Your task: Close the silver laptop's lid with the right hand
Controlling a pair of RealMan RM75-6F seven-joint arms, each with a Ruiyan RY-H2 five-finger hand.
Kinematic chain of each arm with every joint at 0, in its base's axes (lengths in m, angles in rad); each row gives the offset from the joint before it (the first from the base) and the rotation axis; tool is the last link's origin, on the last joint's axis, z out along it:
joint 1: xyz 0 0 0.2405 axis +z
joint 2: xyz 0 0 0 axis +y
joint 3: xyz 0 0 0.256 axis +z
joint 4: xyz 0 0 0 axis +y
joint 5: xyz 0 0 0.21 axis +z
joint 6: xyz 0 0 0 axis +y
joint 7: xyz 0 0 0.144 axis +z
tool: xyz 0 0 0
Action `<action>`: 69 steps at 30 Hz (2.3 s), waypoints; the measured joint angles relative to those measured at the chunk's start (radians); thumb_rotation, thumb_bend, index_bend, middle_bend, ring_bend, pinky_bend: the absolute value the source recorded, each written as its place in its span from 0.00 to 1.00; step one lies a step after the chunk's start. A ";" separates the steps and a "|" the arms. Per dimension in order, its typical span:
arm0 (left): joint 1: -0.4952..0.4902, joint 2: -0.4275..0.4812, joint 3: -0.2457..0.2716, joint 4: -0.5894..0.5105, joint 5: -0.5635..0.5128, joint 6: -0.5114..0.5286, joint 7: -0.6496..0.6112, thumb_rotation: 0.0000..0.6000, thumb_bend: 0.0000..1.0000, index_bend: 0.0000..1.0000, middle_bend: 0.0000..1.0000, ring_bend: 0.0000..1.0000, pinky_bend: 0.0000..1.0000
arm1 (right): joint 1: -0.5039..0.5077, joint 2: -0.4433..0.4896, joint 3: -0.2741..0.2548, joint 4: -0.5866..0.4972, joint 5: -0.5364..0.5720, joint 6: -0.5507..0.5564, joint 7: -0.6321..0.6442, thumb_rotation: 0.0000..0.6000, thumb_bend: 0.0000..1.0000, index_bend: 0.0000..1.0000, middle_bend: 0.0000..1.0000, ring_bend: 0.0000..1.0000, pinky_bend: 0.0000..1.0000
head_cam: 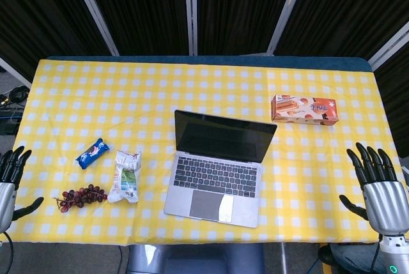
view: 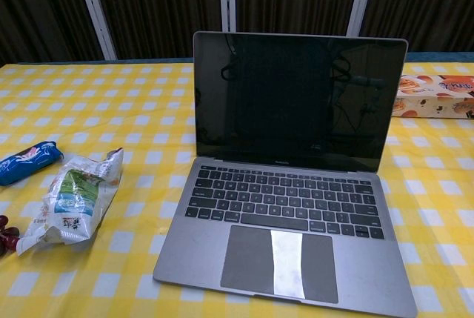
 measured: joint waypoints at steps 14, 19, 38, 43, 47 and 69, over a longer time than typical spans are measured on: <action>-0.009 -0.001 -0.016 -0.001 -0.028 -0.034 -0.008 1.00 0.00 0.00 0.00 0.00 0.00 | 0.075 -0.011 0.033 0.028 0.051 -0.121 0.060 1.00 0.30 0.00 0.00 0.00 0.00; -0.018 -0.006 -0.032 0.007 -0.057 -0.049 -0.008 1.00 0.00 0.00 0.00 0.00 0.00 | 0.171 0.008 0.085 0.027 0.105 -0.262 0.103 1.00 0.74 0.03 0.00 0.00 0.00; -0.063 -0.046 -0.064 0.064 -0.174 -0.156 0.023 1.00 0.00 0.00 0.00 0.00 0.00 | 0.650 0.083 0.283 -0.010 0.598 -0.953 0.214 1.00 1.00 0.07 0.15 0.07 0.06; -0.076 -0.056 -0.067 0.081 -0.200 -0.185 0.031 1.00 0.00 0.00 0.00 0.00 0.00 | 0.718 0.070 0.290 0.015 0.705 -1.061 0.268 1.00 1.00 0.07 0.20 0.11 0.14; -0.082 -0.061 -0.069 0.085 -0.209 -0.194 0.034 1.00 0.00 0.00 0.00 0.00 0.00 | 0.756 0.058 0.285 0.040 0.729 -1.114 0.299 1.00 1.00 0.11 0.24 0.16 0.19; -0.106 -0.082 -0.070 0.104 -0.248 -0.230 0.060 1.00 0.00 0.00 0.00 0.00 0.00 | 0.777 0.076 0.296 0.011 0.661 -1.236 0.462 1.00 1.00 0.25 0.37 0.32 0.30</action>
